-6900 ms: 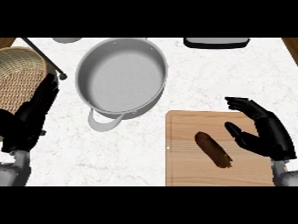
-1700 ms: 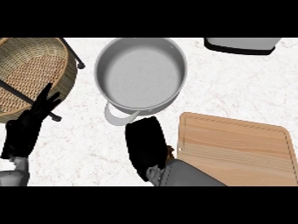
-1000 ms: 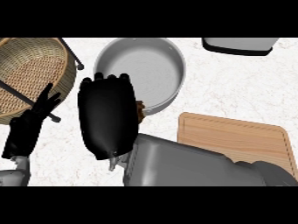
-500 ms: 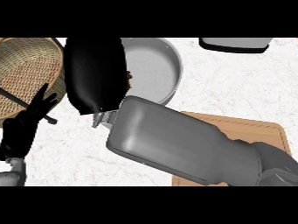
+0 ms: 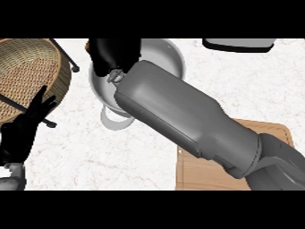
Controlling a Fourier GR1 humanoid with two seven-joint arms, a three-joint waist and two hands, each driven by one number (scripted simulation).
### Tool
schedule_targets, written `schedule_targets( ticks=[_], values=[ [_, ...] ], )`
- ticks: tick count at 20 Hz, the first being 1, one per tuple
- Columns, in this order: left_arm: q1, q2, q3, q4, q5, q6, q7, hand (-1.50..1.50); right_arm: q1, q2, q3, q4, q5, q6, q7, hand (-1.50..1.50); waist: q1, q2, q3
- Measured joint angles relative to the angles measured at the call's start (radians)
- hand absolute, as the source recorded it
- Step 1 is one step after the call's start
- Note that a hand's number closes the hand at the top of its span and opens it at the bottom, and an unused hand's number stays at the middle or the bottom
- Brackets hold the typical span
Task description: Pick the sweet potato from the cutting board and place it in the pot
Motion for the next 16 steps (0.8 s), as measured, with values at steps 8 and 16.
schedule_targets(
  ticks=[8,16],
  values=[
    [-0.023,-0.006,-0.008,0.005,-0.008,-0.004,-0.007,0.00,-0.029,0.002,-0.005,0.251,-0.082,-0.074,-0.170,1.50,0.021,0.012,0.000],
    [-0.045,-0.011,-0.016,0.009,-0.003,-0.018,-0.014,0.00,-0.010,0.002,-0.082,0.387,-0.193,-0.124,-0.314,-1.50,0.046,0.026,0.001]
  ],
)
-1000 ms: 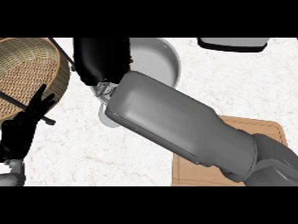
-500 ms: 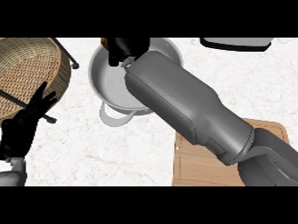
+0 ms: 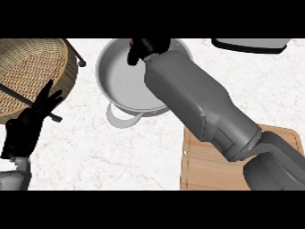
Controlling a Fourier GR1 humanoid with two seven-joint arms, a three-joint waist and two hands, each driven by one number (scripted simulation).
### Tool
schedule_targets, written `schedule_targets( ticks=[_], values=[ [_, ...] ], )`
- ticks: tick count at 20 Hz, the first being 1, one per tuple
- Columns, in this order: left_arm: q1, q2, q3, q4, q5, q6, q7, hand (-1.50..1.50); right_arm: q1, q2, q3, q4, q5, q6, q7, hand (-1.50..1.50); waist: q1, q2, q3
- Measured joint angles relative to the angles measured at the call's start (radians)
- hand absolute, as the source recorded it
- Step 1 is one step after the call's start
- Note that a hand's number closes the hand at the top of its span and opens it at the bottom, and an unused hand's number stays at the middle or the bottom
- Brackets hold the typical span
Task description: Pick the sweet potato from the cutting board and place it in the pot
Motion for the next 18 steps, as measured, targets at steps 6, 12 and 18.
schedule_targets(
  ticks=[6,12,18],
  values=[
    [-0.013,-0.002,-0.006,0.007,-0.001,-0.008,-0.003,0.00,0.009,0.000,-0.063,0.039,-0.092,-0.027,-0.117,-1.50,0.012,0.004,0.001],
    [-0.017,0.001,-0.002,0.012,0.003,-0.015,-0.003,0.00,0.014,0.000,-0.136,0.011,-0.170,-0.152,-0.253,-1.50,0.013,0.004,0.002],
    [-0.009,-0.003,0.001,0.016,-0.003,-0.006,-0.009,0.00,0.024,0.000,-0.247,-0.066,-0.308,-0.267,-0.389,-1.50,0.005,-0.002,0.003]
  ],
)
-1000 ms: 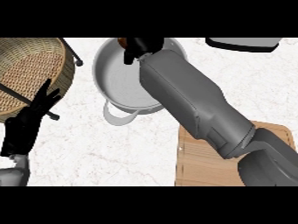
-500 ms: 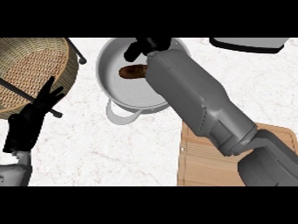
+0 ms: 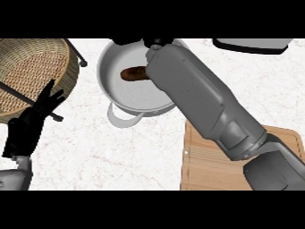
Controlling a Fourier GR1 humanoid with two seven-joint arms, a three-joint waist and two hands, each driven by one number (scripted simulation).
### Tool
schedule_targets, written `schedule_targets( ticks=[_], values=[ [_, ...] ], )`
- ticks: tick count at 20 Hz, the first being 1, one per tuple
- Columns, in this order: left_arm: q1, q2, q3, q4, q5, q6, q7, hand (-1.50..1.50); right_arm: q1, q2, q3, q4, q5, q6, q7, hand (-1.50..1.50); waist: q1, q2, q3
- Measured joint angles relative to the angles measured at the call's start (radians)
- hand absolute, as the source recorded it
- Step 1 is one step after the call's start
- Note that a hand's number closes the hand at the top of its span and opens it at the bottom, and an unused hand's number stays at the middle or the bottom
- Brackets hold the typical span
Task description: Pick the sweet potato from the cutting board and place it in the pot
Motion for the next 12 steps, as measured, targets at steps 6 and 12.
schedule_targets(
  ticks=[6,12],
  values=[
    [0.027,0.001,0.018,-0.002,0.000,0.010,-0.006,0.00,0.048,0.000,-0.068,-0.021,-0.154,0.057,-0.152,-1.50,-0.031,-0.013,0.000],
    [0.070,0.012,0.048,-0.014,0.008,0.006,-0.003,0.00,0.128,-0.001,-0.085,-0.058,-0.273,0.128,-0.286,-1.50,-0.079,-0.030,0.000]
  ],
)
